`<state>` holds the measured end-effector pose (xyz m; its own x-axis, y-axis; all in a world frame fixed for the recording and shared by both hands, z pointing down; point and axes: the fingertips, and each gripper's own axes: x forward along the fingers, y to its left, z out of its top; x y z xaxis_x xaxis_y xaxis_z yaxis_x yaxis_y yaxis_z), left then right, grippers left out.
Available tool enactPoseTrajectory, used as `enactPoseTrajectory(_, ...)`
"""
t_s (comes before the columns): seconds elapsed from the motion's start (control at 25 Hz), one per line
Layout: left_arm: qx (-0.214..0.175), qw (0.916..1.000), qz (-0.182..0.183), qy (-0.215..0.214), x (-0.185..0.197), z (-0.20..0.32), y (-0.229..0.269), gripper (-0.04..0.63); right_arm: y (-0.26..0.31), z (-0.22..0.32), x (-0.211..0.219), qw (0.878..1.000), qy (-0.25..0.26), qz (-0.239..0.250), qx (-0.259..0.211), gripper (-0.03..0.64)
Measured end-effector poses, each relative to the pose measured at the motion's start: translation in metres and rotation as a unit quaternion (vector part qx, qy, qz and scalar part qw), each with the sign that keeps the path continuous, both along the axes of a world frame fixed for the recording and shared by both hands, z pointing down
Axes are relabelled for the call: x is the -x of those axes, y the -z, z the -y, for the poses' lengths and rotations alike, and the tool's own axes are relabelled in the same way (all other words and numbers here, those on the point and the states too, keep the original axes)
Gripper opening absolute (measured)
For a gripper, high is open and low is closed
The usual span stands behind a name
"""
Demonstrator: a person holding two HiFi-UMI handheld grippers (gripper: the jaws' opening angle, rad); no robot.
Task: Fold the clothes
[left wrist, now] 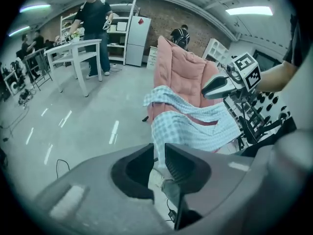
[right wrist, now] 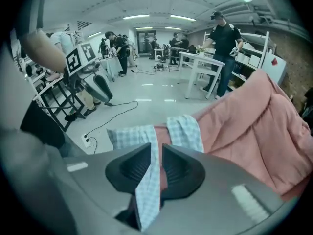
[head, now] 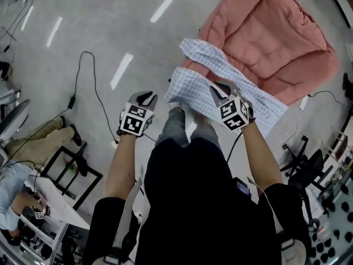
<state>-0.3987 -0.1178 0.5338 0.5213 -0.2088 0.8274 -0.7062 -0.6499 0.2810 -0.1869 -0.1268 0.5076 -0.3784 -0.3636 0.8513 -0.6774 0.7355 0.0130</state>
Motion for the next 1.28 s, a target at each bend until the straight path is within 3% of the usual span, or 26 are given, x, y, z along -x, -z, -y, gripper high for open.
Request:
enactPoseTrajectory(0.28, 0.021, 0.9947, -0.043, 0.092, 0.010, -0.012, -0.020, 0.084, -0.027, 0.036, 0.052, 0.997, 0.071, -0.002, 0.014, 0.078)
enactPoseTrajectory(0.4, 0.044, 0.9821, -0.072, 0.169, 0.017, -0.023, -0.041, 0.091, -0.044, 0.046, 0.071, 0.994, 0.108, -0.008, 0.024, 0.080)
enactPoseTrajectory(0.52, 0.076, 0.9537, -0.125, 0.263, 0.020, -0.028, -0.068, 0.100, -0.063, 0.060, 0.092, 0.990, 0.141, -0.010, 0.027, 0.080)
enactPoseTrajectory(0.72, 0.123, 0.8795, -0.226, 0.400, 0.009, -0.037, -0.100, 0.169, -0.094, 0.073, 0.100, 0.985, 0.162, 0.006, 0.062, 0.100)
enactPoseTrajectory(0.96, 0.158, 0.8107, -0.297, 0.479, 0.000, -0.055, -0.131, 0.213, -0.115, 0.068, 0.098, 0.985, 0.130, 0.039, 0.109, 0.132)
enactPoseTrajectory(1.04, 0.168, 0.7975, -0.313, 0.488, -0.003, -0.057, -0.134, 0.213, -0.120, 0.064, 0.098, 0.985, 0.127, 0.035, 0.113, 0.138)
enactPoseTrajectory(1.2, 0.177, 0.7822, -0.339, 0.492, -0.007, -0.056, -0.137, 0.213, -0.124, 0.062, 0.098, 0.984, 0.127, 0.028, 0.118, 0.140)
enactPoseTrajectory(1.28, 0.178, 0.7792, -0.351, 0.488, -0.008, -0.056, -0.138, 0.210, -0.126, 0.061, 0.098, 0.983, 0.130, 0.026, 0.125, 0.138)
